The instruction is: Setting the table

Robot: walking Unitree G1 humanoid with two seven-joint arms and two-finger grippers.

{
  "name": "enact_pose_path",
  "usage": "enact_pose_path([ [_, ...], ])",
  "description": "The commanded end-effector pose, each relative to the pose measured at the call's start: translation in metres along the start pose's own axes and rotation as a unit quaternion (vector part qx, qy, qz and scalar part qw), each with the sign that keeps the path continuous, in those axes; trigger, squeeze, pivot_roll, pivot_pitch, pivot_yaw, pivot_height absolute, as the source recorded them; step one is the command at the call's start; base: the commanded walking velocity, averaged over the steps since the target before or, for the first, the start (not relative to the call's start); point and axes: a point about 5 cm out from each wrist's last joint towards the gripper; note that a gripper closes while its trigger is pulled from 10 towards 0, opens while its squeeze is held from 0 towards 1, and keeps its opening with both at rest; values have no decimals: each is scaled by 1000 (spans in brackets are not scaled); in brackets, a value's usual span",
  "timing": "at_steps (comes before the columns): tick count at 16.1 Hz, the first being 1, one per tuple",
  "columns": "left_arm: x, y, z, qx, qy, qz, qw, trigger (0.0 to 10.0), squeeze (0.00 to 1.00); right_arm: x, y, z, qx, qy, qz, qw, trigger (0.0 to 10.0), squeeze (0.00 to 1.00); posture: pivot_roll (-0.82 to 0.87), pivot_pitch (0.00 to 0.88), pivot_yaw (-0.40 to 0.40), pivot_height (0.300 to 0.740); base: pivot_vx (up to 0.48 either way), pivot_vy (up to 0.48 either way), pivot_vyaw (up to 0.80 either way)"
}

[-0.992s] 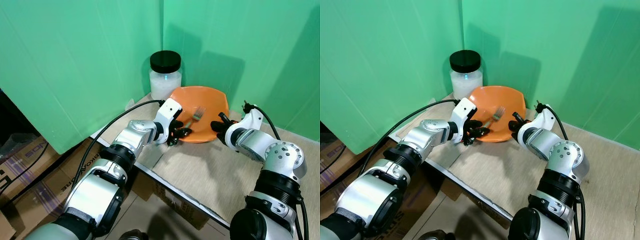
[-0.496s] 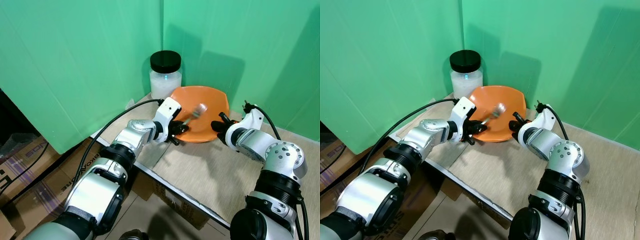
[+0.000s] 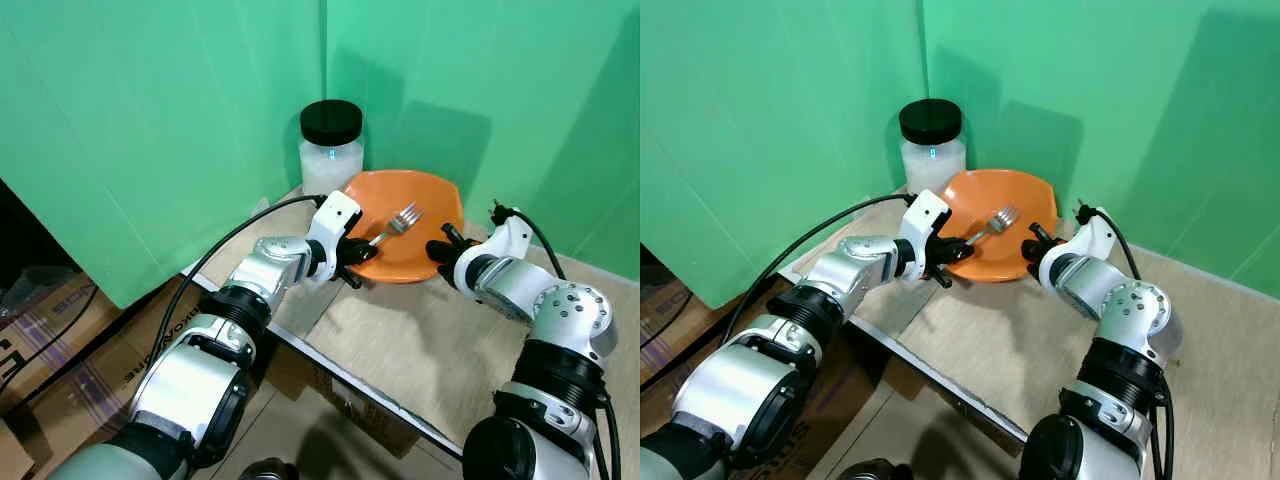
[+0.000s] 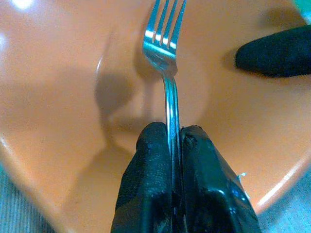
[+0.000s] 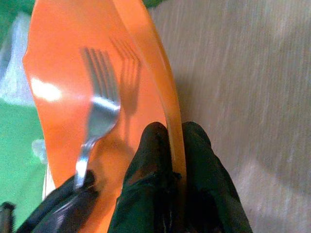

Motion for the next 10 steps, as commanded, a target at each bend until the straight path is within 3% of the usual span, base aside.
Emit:
enact_pose_path([
  [1,6,9,-6,-21,1,18,1000,0,0,3,9,-7,-31,10,-6,999,0,0,-28,0,92,740,0,0,0],
  [3,12,23,-25,-59,-1,51,997,0,0,-7,32,-21,-97,-14,-53,994,0,0,-23,0,93,740,0,0,0],
  [6,10,30,-52,-78,18,85,993,0,0,-8,46,-45,-111,14,-86,990,0,0,-19,0,97,740,0,0,0],
  [8,7,25,-59,-63,31,87,994,0,0,-10,52,-57,-122,18,-104,987,0,0,-18,0,96,740,0,0,0],
  [10,-3,8,-61,-39,36,62,997,0,0,-21,64,-81,-141,12,-139,980,0,0,-18,0,95,740,0,0,0],
])
Point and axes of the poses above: a point about 5 cm out from each wrist's last joint towards the gripper, its own z axis pointing out of the wrist towards the gripper, its own y axis along the axis of the wrist's last joint, x = y × z, and after that the axes turned 15 degrees about z, right-handed
